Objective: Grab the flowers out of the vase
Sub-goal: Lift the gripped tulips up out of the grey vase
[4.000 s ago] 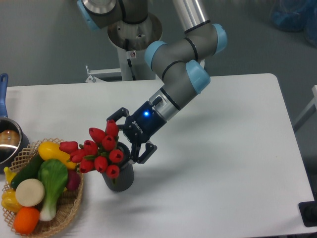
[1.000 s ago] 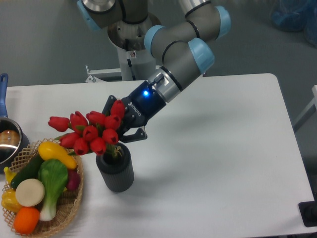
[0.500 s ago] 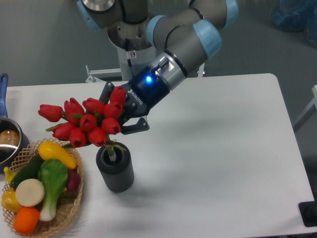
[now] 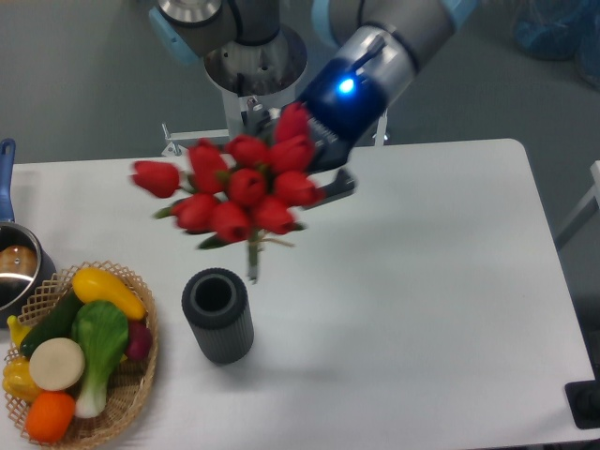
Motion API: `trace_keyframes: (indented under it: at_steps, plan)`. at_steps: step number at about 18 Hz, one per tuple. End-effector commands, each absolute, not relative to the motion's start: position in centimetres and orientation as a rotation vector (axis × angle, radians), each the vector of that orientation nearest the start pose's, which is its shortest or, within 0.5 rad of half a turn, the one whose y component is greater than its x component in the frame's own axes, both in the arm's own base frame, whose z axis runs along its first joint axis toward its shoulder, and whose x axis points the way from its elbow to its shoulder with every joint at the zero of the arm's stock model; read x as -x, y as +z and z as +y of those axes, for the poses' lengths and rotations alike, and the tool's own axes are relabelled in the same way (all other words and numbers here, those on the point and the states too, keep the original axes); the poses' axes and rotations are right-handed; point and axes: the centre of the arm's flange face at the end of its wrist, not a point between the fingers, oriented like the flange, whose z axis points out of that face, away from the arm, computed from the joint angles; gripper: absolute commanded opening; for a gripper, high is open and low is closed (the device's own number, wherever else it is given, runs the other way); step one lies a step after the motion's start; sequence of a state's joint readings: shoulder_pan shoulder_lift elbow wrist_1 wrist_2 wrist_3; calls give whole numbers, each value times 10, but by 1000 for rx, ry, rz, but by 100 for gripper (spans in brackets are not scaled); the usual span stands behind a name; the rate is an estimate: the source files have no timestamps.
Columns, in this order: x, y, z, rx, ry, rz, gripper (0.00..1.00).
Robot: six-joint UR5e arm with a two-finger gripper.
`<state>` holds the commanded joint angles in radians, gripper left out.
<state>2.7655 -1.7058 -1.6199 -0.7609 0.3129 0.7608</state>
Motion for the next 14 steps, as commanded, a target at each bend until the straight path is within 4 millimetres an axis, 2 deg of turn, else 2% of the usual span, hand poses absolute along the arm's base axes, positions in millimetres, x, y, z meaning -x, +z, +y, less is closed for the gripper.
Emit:
trace_keyframes:
  at_steps: [2,4,8,14]
  plan:
    - [433,549,405,1827,-203,43,28]
    - [455,541,391,1845,-132,42,28]
    - [468,529,387,1914,-25,74,28]
    - [475,525,379,1927,-11,51,28]
